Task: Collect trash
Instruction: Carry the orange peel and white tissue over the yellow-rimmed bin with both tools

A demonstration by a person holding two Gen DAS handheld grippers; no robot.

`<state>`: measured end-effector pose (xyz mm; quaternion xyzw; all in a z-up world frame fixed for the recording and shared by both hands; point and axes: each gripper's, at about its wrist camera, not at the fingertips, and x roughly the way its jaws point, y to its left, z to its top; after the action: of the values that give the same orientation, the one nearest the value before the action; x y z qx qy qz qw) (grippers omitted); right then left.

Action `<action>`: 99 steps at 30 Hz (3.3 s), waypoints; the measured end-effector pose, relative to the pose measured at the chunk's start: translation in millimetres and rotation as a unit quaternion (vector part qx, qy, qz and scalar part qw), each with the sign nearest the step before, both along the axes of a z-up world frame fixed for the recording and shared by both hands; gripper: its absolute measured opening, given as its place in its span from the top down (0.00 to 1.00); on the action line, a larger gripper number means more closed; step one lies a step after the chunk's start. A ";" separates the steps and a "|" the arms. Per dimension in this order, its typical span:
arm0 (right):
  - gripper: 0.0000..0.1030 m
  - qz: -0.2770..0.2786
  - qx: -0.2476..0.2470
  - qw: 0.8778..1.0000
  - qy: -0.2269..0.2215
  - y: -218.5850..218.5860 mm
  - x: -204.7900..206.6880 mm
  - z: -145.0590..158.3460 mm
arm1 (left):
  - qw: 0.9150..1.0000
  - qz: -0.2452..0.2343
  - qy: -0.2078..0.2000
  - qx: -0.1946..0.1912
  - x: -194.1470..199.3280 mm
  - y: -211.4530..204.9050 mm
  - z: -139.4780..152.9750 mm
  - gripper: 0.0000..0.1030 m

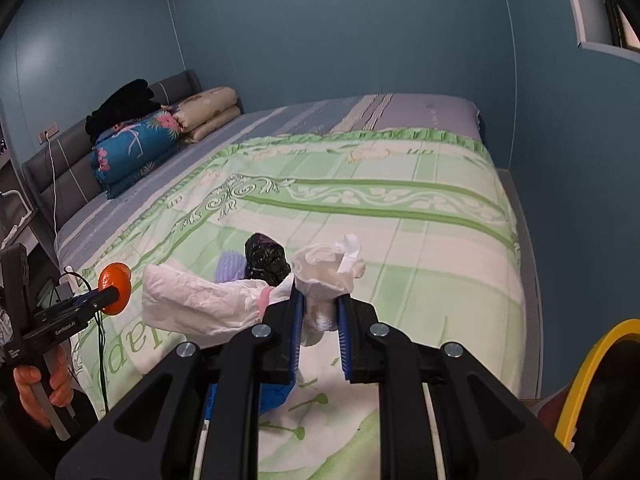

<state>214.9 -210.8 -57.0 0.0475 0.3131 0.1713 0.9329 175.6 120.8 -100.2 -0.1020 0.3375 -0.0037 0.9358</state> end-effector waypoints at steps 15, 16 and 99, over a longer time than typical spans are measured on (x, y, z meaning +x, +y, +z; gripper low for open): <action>0.86 -0.037 -0.024 0.994 -0.102 -42.4 -66.5 61.8 | 0.996 -0.050 -0.068 0.010 -27.0 -56.9 68.3 0.67; 0.86 -0.042 -0.023 0.993 -0.107 -47.9 -70.5 65.7 | 0.996 -0.053 -0.072 0.010 -28.5 -61.7 72.0 0.67; 0.85 -0.408 -0.093 0.907 -0.039 -334.5 -145.6 -16.1 | 0.907 -0.421 -0.014 0.024 -2.0 -492.4 26.7 0.67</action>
<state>69.4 -545.4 -73.1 0.0775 0.2446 -0.2523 0.9330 173.6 -371.6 -73.5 0.0716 0.3356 -0.3905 0.8542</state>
